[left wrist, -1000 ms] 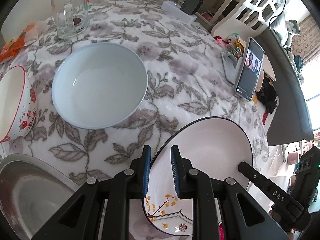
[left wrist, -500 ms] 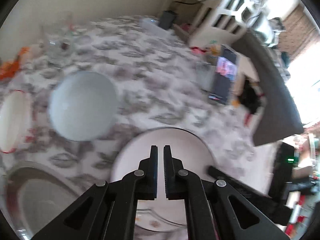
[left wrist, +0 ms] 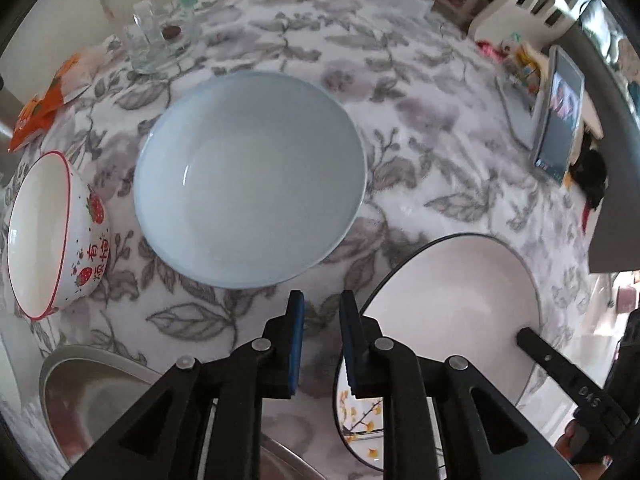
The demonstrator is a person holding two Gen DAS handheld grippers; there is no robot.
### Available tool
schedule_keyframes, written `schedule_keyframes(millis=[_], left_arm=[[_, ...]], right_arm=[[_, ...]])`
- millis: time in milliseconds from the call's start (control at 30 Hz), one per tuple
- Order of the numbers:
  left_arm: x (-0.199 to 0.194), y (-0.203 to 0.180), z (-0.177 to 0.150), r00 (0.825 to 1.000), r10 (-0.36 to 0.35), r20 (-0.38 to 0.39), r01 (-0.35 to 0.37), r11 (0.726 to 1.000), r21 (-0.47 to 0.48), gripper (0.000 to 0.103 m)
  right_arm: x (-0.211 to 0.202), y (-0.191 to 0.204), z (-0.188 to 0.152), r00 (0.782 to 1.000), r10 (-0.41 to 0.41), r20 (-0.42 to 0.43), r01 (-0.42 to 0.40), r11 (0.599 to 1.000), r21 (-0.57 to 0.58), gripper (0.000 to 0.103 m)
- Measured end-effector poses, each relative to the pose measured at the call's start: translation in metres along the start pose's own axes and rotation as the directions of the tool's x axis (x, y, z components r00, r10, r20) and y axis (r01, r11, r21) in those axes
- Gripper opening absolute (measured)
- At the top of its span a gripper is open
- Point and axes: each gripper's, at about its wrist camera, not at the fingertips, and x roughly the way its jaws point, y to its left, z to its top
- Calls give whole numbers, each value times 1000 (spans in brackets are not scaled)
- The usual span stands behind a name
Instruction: Organize plates and bowls
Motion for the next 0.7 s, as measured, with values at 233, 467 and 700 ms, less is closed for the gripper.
schedule_keyframes(millis=[233,467,700], left_arm=[[-3,10,7,998,-63,-4,63,997,-33,18],[-5,9,7,1000,-4,-22,4,1000,17,25],[-11,5,7,1000,-17,-20,18,999,43,52]], right_arm=[[-5,-5,-5,1000,21,-11,-21,1000,12,15],[-6,-7,-6,999,35,-10,-34,999,28,15],[-6,-8,-6,999,42,-14,-41,998,38,15]])
